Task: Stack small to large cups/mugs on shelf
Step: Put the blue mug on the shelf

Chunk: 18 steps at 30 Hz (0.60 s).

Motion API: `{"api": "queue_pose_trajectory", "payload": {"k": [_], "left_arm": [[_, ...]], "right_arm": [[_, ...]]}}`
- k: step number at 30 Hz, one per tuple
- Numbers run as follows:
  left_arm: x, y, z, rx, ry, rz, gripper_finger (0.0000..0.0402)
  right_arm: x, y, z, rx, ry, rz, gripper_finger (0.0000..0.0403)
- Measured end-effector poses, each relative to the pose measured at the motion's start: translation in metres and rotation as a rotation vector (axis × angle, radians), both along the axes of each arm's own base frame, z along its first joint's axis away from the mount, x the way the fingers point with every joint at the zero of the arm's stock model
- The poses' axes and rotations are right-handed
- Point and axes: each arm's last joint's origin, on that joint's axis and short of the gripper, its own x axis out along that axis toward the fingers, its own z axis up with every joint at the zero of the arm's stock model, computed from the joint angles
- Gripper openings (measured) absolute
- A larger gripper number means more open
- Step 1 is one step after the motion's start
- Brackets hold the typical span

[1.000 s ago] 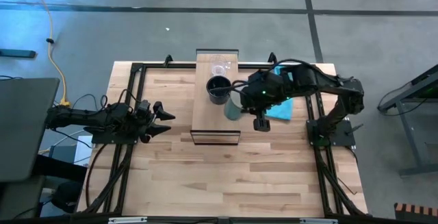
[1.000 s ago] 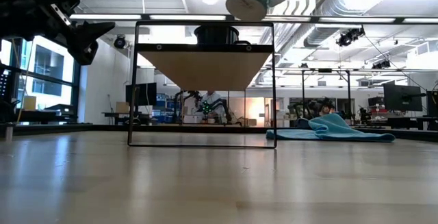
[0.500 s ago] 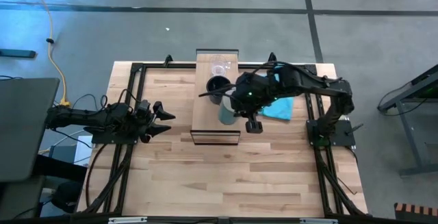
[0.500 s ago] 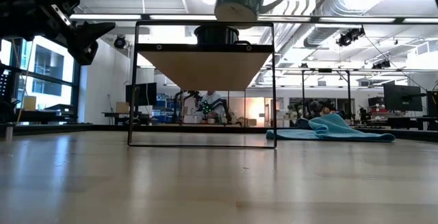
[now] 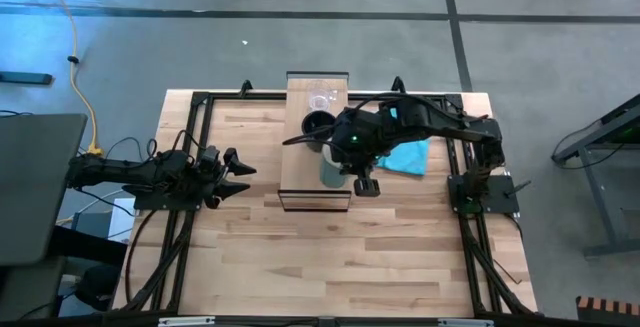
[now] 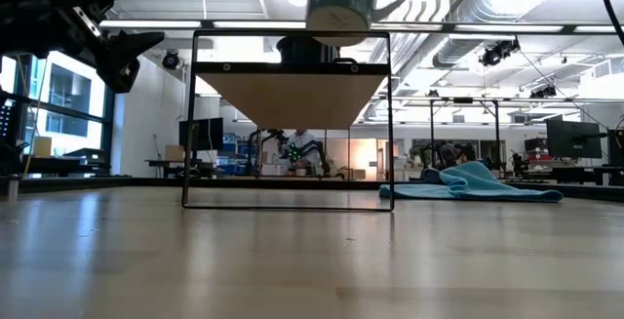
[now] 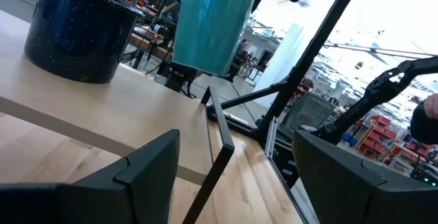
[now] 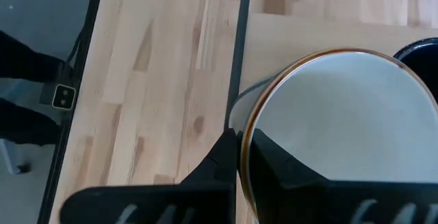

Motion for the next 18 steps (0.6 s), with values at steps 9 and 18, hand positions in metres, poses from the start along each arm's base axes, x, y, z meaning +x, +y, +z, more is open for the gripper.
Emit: {"api": "queue_pose_trajectory", "payload": {"k": [9,18], "left_arm": [[0.000,0.000,0.000,0.000,0.000,0.000,0.0271],[0.000,0.000,0.000,-0.007,-0.001,-0.001,0.0271]], "right_arm": [[0.006,0.000,0.004,-0.013,-0.075,0.019,0.0000],[0.019,-0.002,-0.007,-0.020,-0.068,0.040,0.0000]]}}
